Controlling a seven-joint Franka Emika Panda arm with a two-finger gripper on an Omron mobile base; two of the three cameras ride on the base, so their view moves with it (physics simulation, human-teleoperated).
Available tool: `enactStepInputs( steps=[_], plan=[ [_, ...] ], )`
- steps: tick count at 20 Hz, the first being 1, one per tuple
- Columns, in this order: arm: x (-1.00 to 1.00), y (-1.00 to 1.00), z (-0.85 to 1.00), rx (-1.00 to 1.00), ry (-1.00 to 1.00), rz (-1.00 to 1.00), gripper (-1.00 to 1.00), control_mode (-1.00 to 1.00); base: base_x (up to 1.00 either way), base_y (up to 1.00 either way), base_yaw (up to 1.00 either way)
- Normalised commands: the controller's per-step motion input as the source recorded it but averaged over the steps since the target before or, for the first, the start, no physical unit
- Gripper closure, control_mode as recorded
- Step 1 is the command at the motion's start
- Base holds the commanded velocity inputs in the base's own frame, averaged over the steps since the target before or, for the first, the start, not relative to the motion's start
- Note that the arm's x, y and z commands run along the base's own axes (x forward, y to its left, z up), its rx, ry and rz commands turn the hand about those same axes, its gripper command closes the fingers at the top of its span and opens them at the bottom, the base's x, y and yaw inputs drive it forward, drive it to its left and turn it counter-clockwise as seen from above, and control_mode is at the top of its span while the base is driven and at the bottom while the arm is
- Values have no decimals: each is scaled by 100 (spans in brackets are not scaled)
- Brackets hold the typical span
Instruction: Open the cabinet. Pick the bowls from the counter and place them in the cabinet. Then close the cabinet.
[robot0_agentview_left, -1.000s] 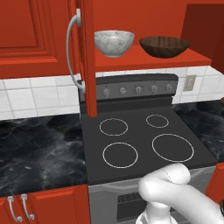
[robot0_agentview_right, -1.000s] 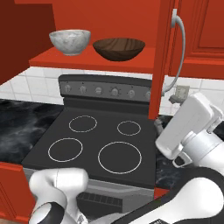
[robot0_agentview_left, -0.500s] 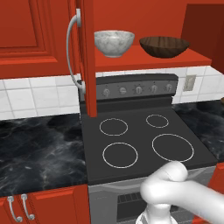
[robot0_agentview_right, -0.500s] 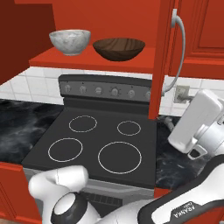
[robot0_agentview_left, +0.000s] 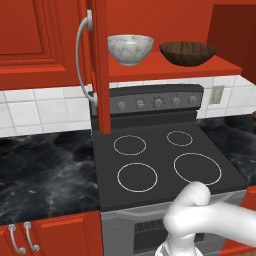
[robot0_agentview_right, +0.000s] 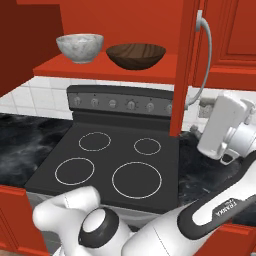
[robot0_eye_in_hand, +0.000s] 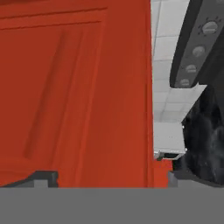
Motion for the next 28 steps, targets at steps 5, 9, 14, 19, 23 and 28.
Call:
enactStepInputs(
  steps=[5,9,14,19,23,28],
  plan=[
    [36,87,6,-15,-7,8,-100,-100,0,0,0],
    [33,100,15,-14,-5,3,-100,-100,0,0,0],
    [5,100,8,-6,-7,0,-100,-100,0,0,0],
    [0,100,8,-2,-24,-18,-100,-100,0,0,0],
    [0,100,1,0,-34,-43,-100,-100,0,0,0],
    [6,100,-3,1,-33,-52,-100,-100,0,0,0]
  ],
)
